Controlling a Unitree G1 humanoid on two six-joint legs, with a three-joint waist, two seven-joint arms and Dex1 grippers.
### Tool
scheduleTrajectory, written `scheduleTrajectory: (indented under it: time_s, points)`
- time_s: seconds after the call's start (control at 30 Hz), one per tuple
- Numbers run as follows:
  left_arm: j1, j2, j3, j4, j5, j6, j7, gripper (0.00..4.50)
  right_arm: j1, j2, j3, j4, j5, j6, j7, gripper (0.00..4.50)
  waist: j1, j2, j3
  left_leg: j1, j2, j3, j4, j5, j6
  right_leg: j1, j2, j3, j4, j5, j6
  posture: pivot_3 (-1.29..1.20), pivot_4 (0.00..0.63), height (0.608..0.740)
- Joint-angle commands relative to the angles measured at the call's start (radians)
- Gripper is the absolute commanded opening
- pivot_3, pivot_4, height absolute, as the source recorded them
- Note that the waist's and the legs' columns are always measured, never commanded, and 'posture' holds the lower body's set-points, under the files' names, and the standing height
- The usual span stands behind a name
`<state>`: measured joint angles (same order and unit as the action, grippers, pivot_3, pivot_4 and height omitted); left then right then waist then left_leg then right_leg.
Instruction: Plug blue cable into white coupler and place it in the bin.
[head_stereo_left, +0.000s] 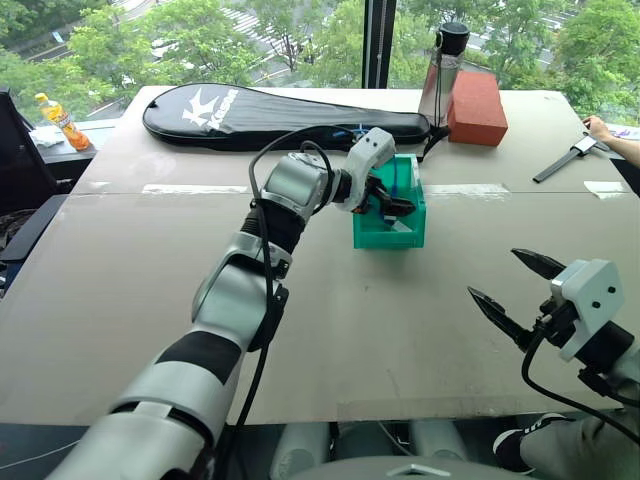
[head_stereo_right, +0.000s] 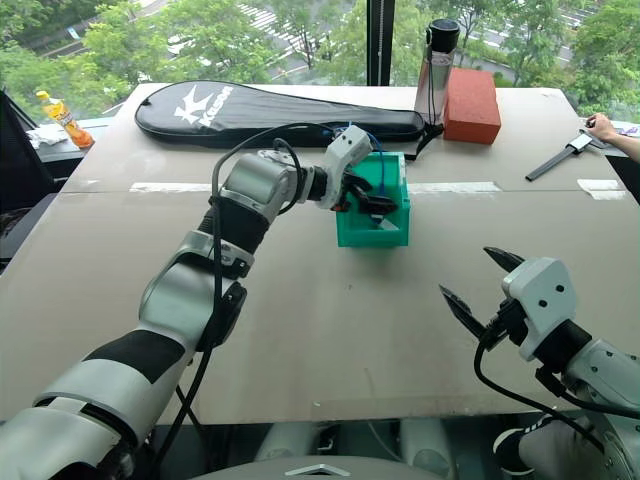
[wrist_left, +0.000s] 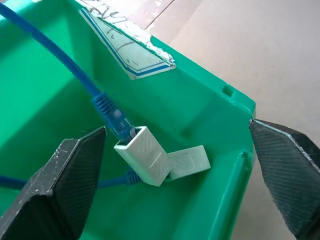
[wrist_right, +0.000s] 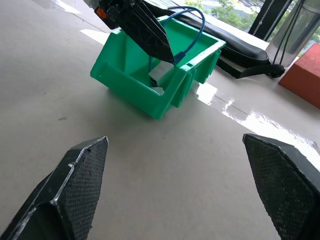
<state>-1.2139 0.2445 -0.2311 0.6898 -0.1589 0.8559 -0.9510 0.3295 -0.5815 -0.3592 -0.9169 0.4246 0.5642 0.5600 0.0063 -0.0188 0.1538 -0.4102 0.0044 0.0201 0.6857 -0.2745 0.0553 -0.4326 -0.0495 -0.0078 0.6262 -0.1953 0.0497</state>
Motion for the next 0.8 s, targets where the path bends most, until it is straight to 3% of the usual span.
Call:
scheduleTrajectory:
  time_s: [0.03,0.1,0.17,0.23,0.37,0.53,0.8]
  points:
    - [0.022,0.087,0.034,-0.201,-0.062,0.132,-0.059,4.39,-0.001,-0.006,-0.014,0.012,0.001,-0.039,0.009,4.27,-0.004,0.000,0.000,0.000,0.000,0.000,0.000,0.000,0.000,0.000,0.000,0.000,0.000,0.000,0.000,0.00,0.150,0.740]
    - [0.055,0.127,0.042,-0.299,-0.096,0.192,-0.072,4.39,0.002,-0.006,-0.011,0.024,0.001,-0.053,0.014,4.27,-0.004,0.000,0.000,0.000,0.001,0.000,0.000,0.000,0.000,0.000,0.000,0.000,0.001,0.000,-0.001,0.00,0.150,0.740]
    - [0.204,0.189,0.142,-0.542,-0.167,0.166,-0.070,4.39,-0.012,-0.008,0.006,0.070,-0.006,-0.079,0.026,4.27,-0.008,0.001,-0.001,0.000,0.001,0.000,-0.001,0.000,0.000,0.000,0.000,0.000,0.001,0.001,-0.002,0.00,0.150,0.740]
    - [0.370,0.180,0.261,-0.730,-0.194,0.004,-0.003,4.39,-0.022,-0.014,0.020,0.107,-0.013,-0.104,0.045,4.27,-0.013,0.002,-0.001,0.002,0.002,0.001,-0.001,0.000,-0.001,0.000,-0.001,0.002,0.001,0.002,-0.003,0.00,0.150,0.740]
    - [0.589,0.228,0.297,-0.914,-0.195,-0.185,-0.010,4.39,-0.036,-0.023,0.028,0.154,-0.014,-0.135,0.073,4.27,-0.001,0.001,-0.001,0.003,0.001,0.002,-0.001,0.003,-0.006,0.001,-0.003,0.003,0.001,0.002,-0.004,0.00,0.150,0.740]
    - [0.852,0.240,0.424,-0.981,-0.250,-0.254,0.036,4.39,-0.069,-0.048,0.043,0.228,-0.021,-0.160,0.112,4.27,0.008,0.001,-0.001,0.015,0.001,0.002,-0.001,0.000,-0.001,0.012,-0.004,0.002,0.000,-0.001,-0.007,0.00,0.150,0.740]
    - [1.213,0.356,0.505,-0.982,-0.238,-0.455,-0.043,4.39,-0.016,-0.074,0.009,0.306,-0.045,-0.212,0.163,4.27,0.012,0.001,0.000,0.014,0.001,0.002,-0.002,0.000,-0.001,0.011,-0.004,0.001,0.000,-0.001,-0.008,0.00,0.150,0.740]
